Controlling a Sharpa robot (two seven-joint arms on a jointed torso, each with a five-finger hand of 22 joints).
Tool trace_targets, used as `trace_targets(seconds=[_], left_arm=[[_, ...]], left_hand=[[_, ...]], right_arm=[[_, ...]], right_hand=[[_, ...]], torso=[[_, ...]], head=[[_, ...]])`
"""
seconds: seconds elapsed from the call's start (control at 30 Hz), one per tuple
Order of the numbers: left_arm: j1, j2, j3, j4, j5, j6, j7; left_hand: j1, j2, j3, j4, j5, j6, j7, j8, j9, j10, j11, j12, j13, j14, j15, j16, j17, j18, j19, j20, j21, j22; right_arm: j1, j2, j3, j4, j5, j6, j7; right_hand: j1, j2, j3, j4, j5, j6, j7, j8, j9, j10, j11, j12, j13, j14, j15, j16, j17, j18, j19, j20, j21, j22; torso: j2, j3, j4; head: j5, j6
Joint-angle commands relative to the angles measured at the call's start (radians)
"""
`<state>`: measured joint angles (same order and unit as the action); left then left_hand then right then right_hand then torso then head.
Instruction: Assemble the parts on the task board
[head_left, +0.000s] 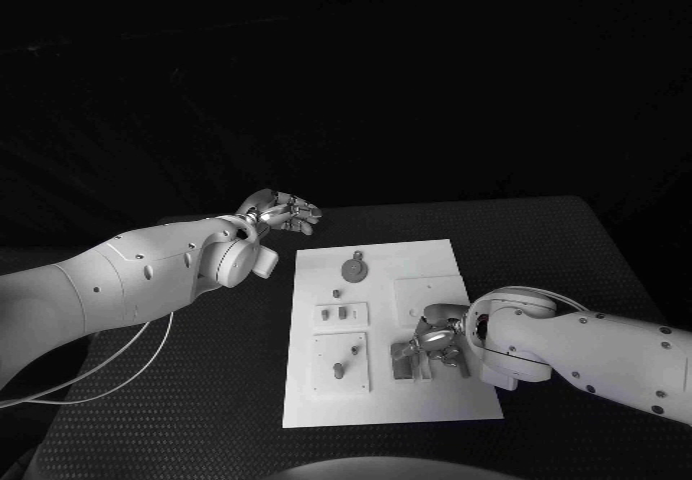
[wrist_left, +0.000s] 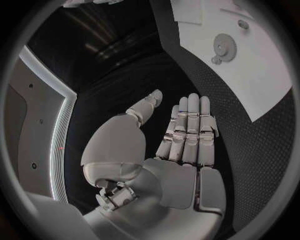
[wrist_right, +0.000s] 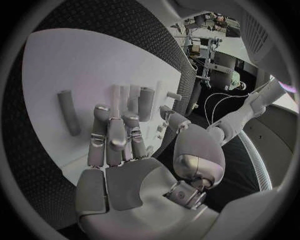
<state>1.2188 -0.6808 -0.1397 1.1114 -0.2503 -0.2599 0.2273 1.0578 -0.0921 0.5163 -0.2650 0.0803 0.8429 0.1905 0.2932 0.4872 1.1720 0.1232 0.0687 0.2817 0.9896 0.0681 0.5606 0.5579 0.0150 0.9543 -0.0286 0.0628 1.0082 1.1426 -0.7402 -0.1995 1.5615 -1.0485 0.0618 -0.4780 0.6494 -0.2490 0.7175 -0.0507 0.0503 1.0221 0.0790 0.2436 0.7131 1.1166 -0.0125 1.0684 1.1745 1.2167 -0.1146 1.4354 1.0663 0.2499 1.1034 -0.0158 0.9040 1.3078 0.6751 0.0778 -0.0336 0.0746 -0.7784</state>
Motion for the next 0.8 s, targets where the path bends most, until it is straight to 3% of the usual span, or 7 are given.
trace_targets(seconds=[0.03, 0.2, 0.4, 0.57, 0.7, 0.8], left_arm=[[0.001, 0.001, 0.001, 0.002, 0.005, 0.007, 0.008], [0.001, 0.001, 0.001, 0.001, 0.005, 0.008, 0.008], [0.001, 0.001, 0.001, 0.001, 0.005, 0.009, 0.01], [0.001, 0.001, 0.001, 0.002, 0.005, 0.01, 0.011], [0.001, 0.0, 0.001, 0.002, 0.005, 0.011, 0.011], [0.001, -0.002, 0.001, 0.003, 0.005, 0.016, 0.009]], left_hand=[[-0.009, 0.002, -0.002, 0.005, 0.004, -0.007, -0.003, 0.005, -0.001, -0.007, 0.0, 0.001, -0.001, 0.003, 0.005, -0.006, 0.002, -0.006, -0.003, 0.002, 0.005, -0.001], [-0.009, 0.002, -0.001, 0.006, 0.004, -0.007, -0.003, 0.005, -0.001, -0.007, 0.0, 0.001, -0.001, 0.003, 0.005, -0.006, 0.002, -0.006, -0.003, 0.002, 0.005, -0.001], [-0.009, 0.002, -0.002, 0.006, 0.004, -0.006, -0.003, 0.005, -0.001, -0.007, 0.0, 0.001, -0.001, 0.003, 0.005, -0.006, 0.002, -0.006, -0.003, 0.002, 0.005, -0.001], [-0.009, 0.002, -0.002, 0.006, 0.004, -0.006, -0.003, 0.005, -0.001, -0.007, 0.0, 0.001, -0.001, 0.003, 0.005, -0.007, 0.003, -0.006, -0.003, 0.002, 0.005, -0.001], [-0.009, 0.002, -0.002, 0.006, 0.004, -0.005, -0.003, 0.006, -0.001, -0.006, 0.0, 0.001, -0.001, 0.003, 0.005, -0.007, 0.003, -0.006, -0.003, 0.002, 0.005, -0.002], [-0.01, 0.002, -0.002, 0.006, 0.004, -0.005, -0.003, 0.006, -0.001, -0.006, 0.0, 0.001, -0.001, 0.003, 0.005, -0.007, 0.003, -0.006, -0.003, 0.002, 0.006, -0.002]], right_arm=[[-0.007, -0.003, -0.005, 0.002, -0.021, -0.03, 0.014], [-0.001, -0.033, -0.005, 0.03, -0.04, -0.083, 0.057], [0.047, -0.081, -0.003, 0.063, -0.046, -0.128, 0.09], [0.069, -0.13, -0.003, 0.069, -0.071, -0.081, 0.064], [0.072, -0.164, -0.002, 0.058, -0.127, -0.034, 0.043], [0.072, -0.182, -0.003, 0.059, -0.168, -0.009, 0.036]], right_hand=[[0.004, -0.005, 0.0, 0.007, 0.0, -0.023, 0.019, -0.001, -0.002, -0.004, 0.0, 0.0, -0.001, -0.001, -0.002, -0.001, 0.003, 0.012, -0.006, -0.003, -0.004, 0.017], [0.018, 0.001, -0.002, 0.005, 0.0, -0.022, 0.019, -0.001, 0.0, 0.0, -0.001, 0.004, -0.001, 0.009, -0.003, 0.005, 0.012, 0.012, -0.003, -0.004, -0.001, 0.018], [0.056, 0.031, -0.022, -0.028, 0.0, -0.012, 0.014, 0.005, 0.005, 0.014, -0.005, 0.015, 0.0, 0.037, -0.007, 0.02, 0.031, 0.012, 0.007, -0.009, 0.009, 0.019], [0.078, 0.053, -0.037, -0.062, 0.0, -0.003, 0.011, 0.008, 0.008, 0.018, -0.008, 0.018, -0.001, 0.043, -0.009, 0.022, 0.031, 0.012, 0.008, -0.012, 0.01, 0.018], [0.11, 0.096, -0.051, -0.114, 0.0, 0.023, 0.003, 0.022, 0.017, 0.032, -0.015, 0.025, -0.003, 0.053, -0.014, 0.026, 0.036, 0.012, 0.009, -0.012, 0.013, 0.018], [0.133, 0.105, -0.055, -0.145, 0.0, 0.038, -0.003, 0.029, 0.021, 0.046, -0.021, 0.034, -0.001, 0.069, -0.019, 0.033, 0.049, 0.012, 0.015, -0.014, 0.016, 0.018]], torso=[[0.0, 0.0005, -0.0001], [-0.001, 0.0009, -0.0007], [0.0, 0.0008, -0.0014], [0.0, 0.0005, -0.0012], [0.0, 0.0004, -0.0023], [0.0, 0.0006, 0.0001]], head=[[0.0, 0.0], [0.0, 0.004], [-0.01, 0.011], [-0.014, 0.017], [-0.02, 0.02], [-0.021, 0.022]])
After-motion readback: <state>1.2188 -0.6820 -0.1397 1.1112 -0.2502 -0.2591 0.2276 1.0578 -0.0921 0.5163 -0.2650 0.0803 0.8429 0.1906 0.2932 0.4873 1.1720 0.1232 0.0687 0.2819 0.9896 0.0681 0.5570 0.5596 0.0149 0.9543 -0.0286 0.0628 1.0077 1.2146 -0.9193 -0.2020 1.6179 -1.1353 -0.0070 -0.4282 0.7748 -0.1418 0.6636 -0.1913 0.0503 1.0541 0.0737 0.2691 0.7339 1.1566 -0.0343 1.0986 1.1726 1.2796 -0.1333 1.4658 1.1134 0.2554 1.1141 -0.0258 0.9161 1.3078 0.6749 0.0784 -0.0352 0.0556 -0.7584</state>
